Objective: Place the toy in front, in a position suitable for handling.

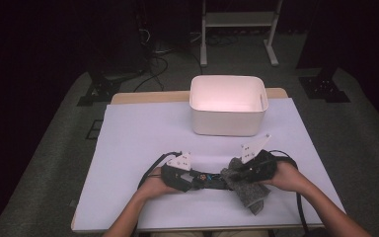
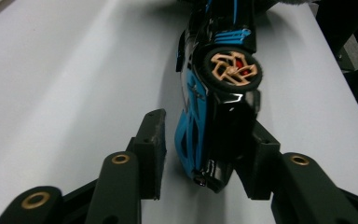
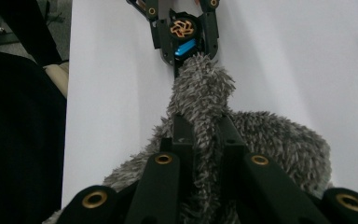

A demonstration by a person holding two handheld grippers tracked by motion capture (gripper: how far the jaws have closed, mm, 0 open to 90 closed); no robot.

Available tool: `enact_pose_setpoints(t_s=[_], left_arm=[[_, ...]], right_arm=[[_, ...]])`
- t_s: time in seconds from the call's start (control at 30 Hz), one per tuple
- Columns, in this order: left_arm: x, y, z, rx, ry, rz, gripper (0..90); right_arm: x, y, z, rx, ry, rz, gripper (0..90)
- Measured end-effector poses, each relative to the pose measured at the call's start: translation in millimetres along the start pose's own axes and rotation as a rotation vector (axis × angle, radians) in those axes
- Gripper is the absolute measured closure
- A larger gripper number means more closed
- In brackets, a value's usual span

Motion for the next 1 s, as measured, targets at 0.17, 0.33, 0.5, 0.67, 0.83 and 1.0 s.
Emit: enact_pose_setpoints(t_s=[0.17,0.33,0.5,0.67,0.83,1.0], left_arm=[[0.8,1.1,-5.2,0.025,-0.011,-0.018,64.1],[-8.2,4.3,-3.8,0.004,-0.039,-0.051,67.6],[-17.2,9.4,1.4,-0.011,-0.054,-0.089,67.6],[-27.6,6.9,16.3,-0.019,-0.017,-0.079,67.7],[-38.2,7.5,30.4,-0.03,-0.002,-0.095,67.9],[-54.2,9.4,44.5,-0.045,-0.02,-0.124,68.6]], right_arm=[[2.0,0.0,1.2,0.005,0.012,-0.006,81.1],[-1.1,3.3,0.9,0.019,0.027,-0.017,80.9],[-2.4,2.8,1.3,-0.004,0.032,-0.022,80.9],[-4.6,5.3,0.8,-0.013,0.07,-0.027,80.9],[-16.3,5.2,-10.7,-0.037,0.107,-0.012,80.8],[-24.8,5.4,-17.3,-0.05,0.153,-0.013,80.8]])
Point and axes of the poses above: each handheld gripper's, and its own axes: z roughly backward along the jaws, x roughly out of its underside, y roughly to its right, the point moved 1 cm from there along -z, roughly forward along the jaws, and after that the axes turned 15 degrees about y, right-handed, at the moved point
